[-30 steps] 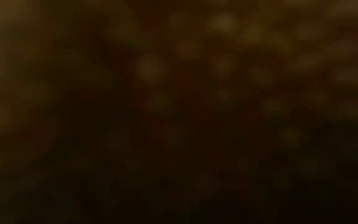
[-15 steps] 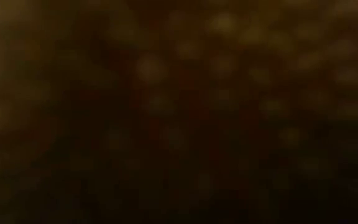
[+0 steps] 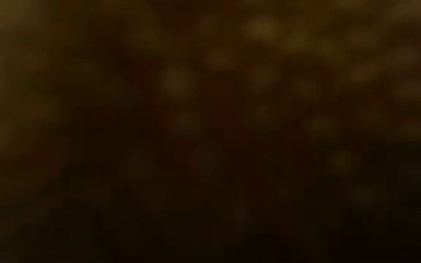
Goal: Sort microfiber towel by color & place in baskets
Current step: Put the orange towel into the black wire basket
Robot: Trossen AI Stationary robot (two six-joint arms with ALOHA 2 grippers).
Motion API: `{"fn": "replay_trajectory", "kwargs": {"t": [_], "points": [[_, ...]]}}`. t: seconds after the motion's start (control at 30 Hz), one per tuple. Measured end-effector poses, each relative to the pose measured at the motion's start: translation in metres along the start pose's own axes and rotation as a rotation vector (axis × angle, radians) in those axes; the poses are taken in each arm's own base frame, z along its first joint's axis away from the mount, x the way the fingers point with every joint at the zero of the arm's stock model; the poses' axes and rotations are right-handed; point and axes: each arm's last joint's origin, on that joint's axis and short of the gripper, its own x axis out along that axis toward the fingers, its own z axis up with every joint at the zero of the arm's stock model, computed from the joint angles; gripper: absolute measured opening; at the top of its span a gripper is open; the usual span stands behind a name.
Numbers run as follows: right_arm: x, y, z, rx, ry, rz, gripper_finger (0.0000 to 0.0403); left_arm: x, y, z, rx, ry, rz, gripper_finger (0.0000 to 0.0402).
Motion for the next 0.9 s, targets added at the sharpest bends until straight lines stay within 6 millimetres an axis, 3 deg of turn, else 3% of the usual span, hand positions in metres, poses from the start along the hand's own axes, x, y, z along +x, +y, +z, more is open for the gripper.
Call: {"fn": "replay_trajectory", "kwargs": {"t": [0.23,0.37,0.57,0.9], "points": [[0.0,0.0,0.0,0.0,0.0,0.0,0.0214,-0.001,-0.001,-0.001,-0.002,0.055,-0.05,0.0002],[0.0,0.0,0.0,0.0,0.0,0.0,0.0214,-0.011,-0.006,0.01,-0.012,0.026,-0.08,0.0001],[0.0,0.0,0.0,0.0,0.0,0.0,0.0214,-0.033,-0.013,0.033,0.054,-0.05,-0.106,0.0001],[0.0,0.0,0.0,0.0,0.0,0.0,0.0214,-0.088,-0.011,0.076,0.121,-0.198,-0.023,0.0]]}}
